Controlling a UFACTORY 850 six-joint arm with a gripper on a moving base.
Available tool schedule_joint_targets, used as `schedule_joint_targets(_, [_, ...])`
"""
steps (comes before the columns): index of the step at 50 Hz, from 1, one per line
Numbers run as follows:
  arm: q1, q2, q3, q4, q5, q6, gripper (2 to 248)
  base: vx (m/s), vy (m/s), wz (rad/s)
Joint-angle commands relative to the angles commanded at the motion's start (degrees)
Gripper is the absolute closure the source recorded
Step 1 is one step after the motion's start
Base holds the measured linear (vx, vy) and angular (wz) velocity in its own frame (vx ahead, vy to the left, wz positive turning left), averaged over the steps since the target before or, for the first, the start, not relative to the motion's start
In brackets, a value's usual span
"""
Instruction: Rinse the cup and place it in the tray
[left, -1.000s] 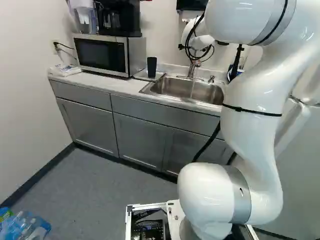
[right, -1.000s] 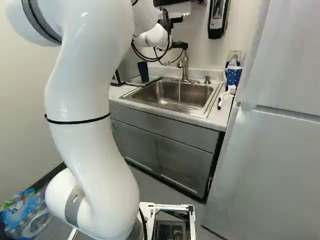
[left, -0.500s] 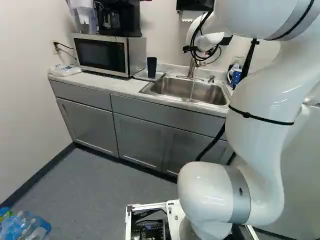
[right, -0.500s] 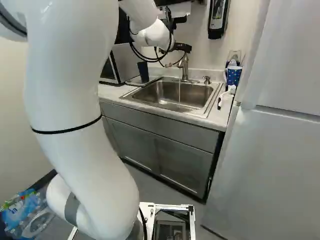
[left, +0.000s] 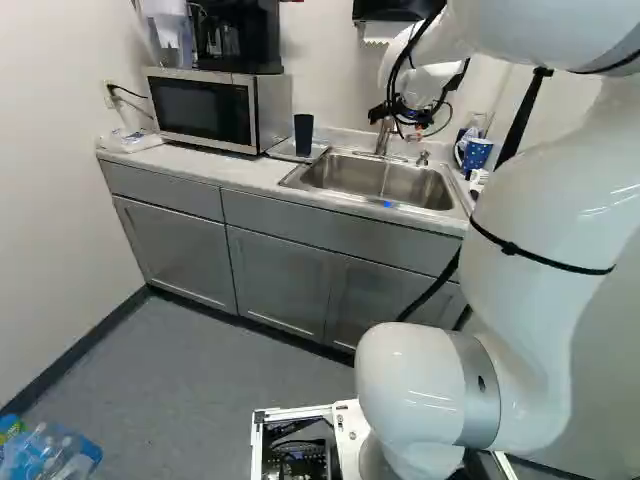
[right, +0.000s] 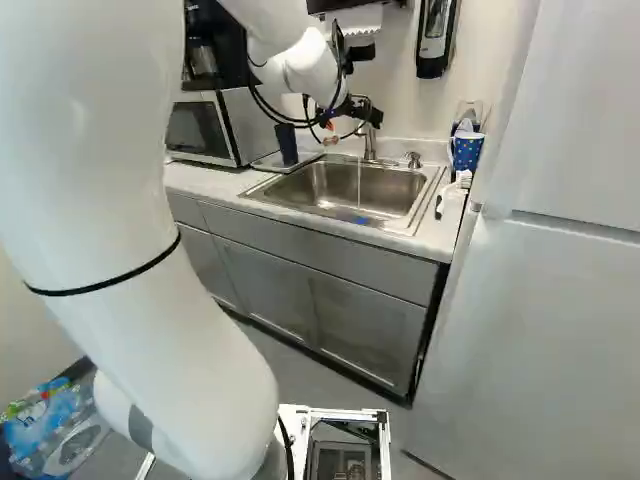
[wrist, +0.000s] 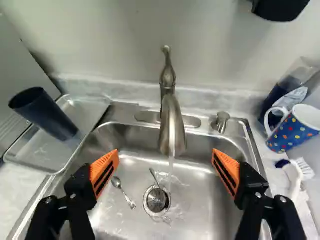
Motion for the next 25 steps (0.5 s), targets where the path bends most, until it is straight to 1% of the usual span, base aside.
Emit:
schedule_joint_targets(12, [-0.37, 2.37, 2.45, 0.00, -6.16, 0.00, 3, 0.000, 0.000, 0.000])
schedule_joint_targets(18, [-0.50, 3.20, 3.30, 0.00, -6.45, 0.00, 3, 0.000, 0.000, 0.000])
schedule_joint_targets(25, [-0.51, 3.23, 3.33, 0.00, -6.45, 0.00, 3, 0.000, 0.000, 0.000])
